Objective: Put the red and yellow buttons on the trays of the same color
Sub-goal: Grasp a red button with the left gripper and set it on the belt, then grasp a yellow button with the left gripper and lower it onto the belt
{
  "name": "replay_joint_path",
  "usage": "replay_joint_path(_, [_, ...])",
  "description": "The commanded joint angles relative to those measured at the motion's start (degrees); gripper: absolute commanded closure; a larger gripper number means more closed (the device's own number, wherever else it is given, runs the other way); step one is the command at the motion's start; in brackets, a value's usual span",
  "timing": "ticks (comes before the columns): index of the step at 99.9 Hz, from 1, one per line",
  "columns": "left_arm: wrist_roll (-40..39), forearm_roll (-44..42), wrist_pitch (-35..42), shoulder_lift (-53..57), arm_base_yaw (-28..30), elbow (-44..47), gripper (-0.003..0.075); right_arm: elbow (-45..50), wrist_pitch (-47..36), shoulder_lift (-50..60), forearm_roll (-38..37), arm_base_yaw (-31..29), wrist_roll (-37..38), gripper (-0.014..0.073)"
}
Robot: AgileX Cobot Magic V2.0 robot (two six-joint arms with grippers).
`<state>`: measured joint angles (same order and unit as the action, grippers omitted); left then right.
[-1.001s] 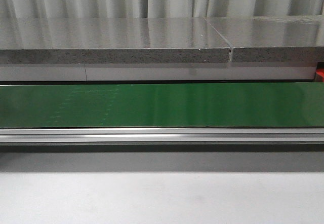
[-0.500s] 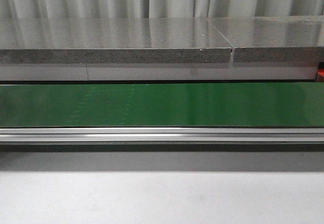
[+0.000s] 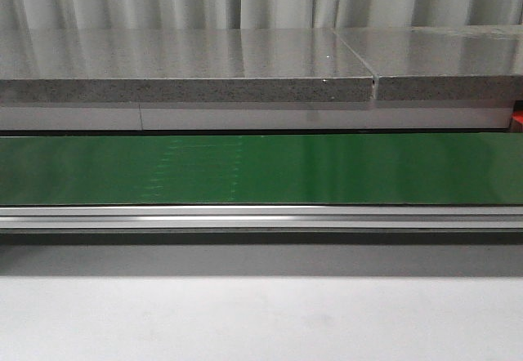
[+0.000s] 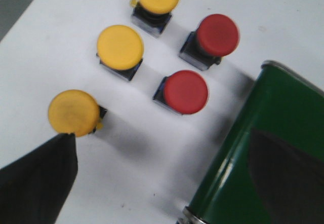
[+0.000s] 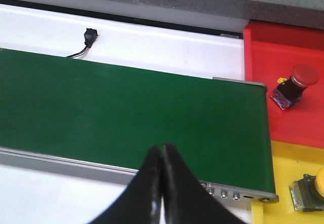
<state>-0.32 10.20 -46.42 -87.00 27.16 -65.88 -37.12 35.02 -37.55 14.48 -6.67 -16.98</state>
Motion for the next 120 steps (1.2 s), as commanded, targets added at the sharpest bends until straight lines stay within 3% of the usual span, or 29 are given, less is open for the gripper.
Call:
replay_joint_path(1, [-0.9,0.74,4.37,2.45,1.82,1.16,0.0047,-1.33,-3.58,0.05,0.28,0.1,-0.25,0.0661])
replay_joint_path(35, [-2.1,0.18,11.49,-0.69,6.3,5.43,0.0048,-1.33,-3.58,0.05,0.28,0.1,-0.25,0.0661])
replay_joint_path(101, [-2.22,0.29,13.02,-13.18,6.94,0.84,0.0051,-1.33,-3.58,0.05,0.28,0.1,-0.25,0.0661])
replay_joint_path(110, [-2.22,0.29,13.02,-13.18,6.94,0.84,0.0109,-1.33,-3.58,0.05,0.28,0.1,-0.25,0.0661])
replay_joint_path(120, [-2.22,0.29,12.73,-13.18,6.94,0.84,0.0244,-1.33,-3.58,0.05,0.28,0.1,-0.25,0.0661])
